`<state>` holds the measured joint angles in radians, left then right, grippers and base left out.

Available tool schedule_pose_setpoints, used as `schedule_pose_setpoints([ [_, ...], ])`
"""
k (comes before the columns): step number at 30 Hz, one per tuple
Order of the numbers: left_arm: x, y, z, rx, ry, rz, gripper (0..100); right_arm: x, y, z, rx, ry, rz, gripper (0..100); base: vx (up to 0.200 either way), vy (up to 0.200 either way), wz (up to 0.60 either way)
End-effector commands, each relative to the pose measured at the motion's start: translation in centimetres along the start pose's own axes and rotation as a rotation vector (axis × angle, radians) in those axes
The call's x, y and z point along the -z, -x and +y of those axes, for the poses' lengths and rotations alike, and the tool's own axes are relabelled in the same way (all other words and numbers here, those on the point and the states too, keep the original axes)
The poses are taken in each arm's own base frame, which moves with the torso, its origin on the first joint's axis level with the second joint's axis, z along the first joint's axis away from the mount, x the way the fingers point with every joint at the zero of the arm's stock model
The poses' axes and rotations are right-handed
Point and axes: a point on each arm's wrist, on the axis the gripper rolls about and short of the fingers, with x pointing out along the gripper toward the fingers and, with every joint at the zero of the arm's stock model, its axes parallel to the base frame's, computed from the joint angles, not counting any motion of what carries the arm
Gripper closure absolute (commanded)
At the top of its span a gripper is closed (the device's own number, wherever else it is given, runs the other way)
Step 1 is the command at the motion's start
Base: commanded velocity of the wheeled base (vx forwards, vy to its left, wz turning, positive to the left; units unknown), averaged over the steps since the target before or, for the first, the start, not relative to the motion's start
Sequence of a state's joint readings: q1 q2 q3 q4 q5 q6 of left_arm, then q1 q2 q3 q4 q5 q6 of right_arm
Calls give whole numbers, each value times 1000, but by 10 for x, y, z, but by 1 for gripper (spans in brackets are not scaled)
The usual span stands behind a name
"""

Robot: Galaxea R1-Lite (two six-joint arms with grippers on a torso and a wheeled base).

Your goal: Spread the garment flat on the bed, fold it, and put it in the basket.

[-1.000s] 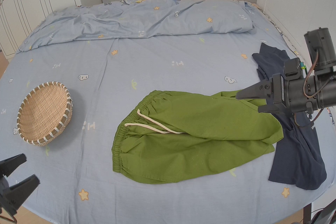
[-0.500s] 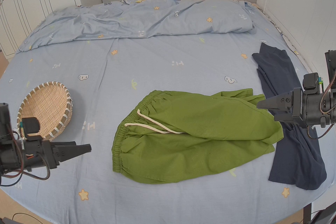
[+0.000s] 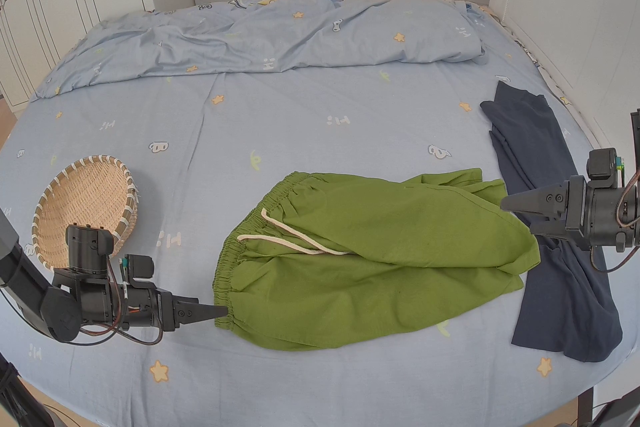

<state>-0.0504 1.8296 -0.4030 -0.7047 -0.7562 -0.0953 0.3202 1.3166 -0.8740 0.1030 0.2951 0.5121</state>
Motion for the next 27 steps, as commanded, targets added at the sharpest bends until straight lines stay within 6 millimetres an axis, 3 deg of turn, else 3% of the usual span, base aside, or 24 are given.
schedule_pose_setpoints([
  [1, 14, -15, 7, 15, 38, 61, 0, 2, 1, -1, 2, -1, 1, 0, 0, 0, 0],
  [16, 24, -47, 10, 72, 30, 24, 0, 3, 0, -1, 3, 0, 6, 0, 0, 0, 0],
  [25, 24, -45, 7, 105, 58, -81, 0, 3, -1, -3, 9, -6, 7, 0, 0, 0, 0],
  [26, 25, -45, 8, 107, 52, -93, 100, 3, -1, -3, 9, -5, 7, 0, 0, 0, 0],
  [27, 26, -44, 9, 107, 50, -99, 100, 3, -1, -3, 9, -5, 7, 0, 0, 0, 0],
])
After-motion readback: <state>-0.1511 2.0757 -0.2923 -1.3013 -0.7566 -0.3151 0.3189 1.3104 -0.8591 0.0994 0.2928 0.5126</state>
